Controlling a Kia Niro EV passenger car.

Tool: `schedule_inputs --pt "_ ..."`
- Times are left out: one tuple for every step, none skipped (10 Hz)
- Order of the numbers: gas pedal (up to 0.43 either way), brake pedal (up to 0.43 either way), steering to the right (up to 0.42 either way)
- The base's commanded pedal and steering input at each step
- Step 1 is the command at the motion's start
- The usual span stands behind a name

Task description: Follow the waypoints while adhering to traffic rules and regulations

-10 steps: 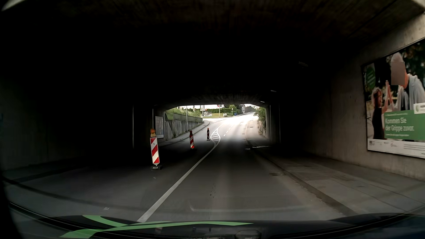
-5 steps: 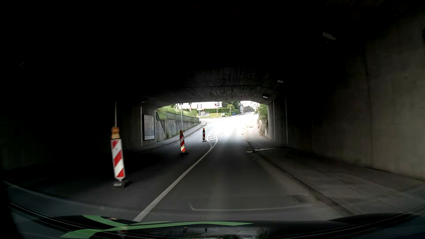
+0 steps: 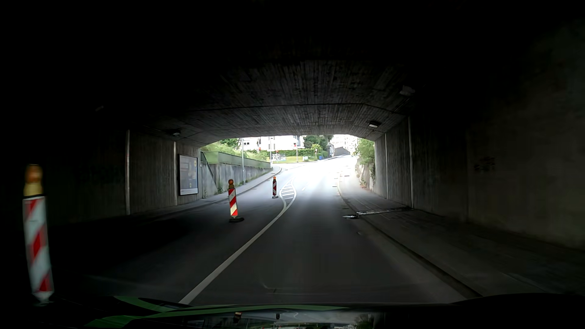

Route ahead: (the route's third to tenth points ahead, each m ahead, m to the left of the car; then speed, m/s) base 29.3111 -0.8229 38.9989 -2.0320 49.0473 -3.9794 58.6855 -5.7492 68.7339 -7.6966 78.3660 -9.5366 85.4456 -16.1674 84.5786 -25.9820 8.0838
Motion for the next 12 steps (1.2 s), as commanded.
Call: schedule_inputs --pt "0.11 0.0 0.003" --pt "0.098 0.0 0.003" --pt "0.059 0.0 0.003" --pt "0.028 0.0 0.003" --pt "0.0 0.0 0.003" --pt "0.0 0.0 0.003" --pt "0.0 0.0 0.005" --pt "0.0 0.0 0.006" --pt "0.0 0.0 0.006" --pt "0.0 0.0 0.006" --pt "0.0 0.0 0.006" --pt "0.0 0.0 0.006"
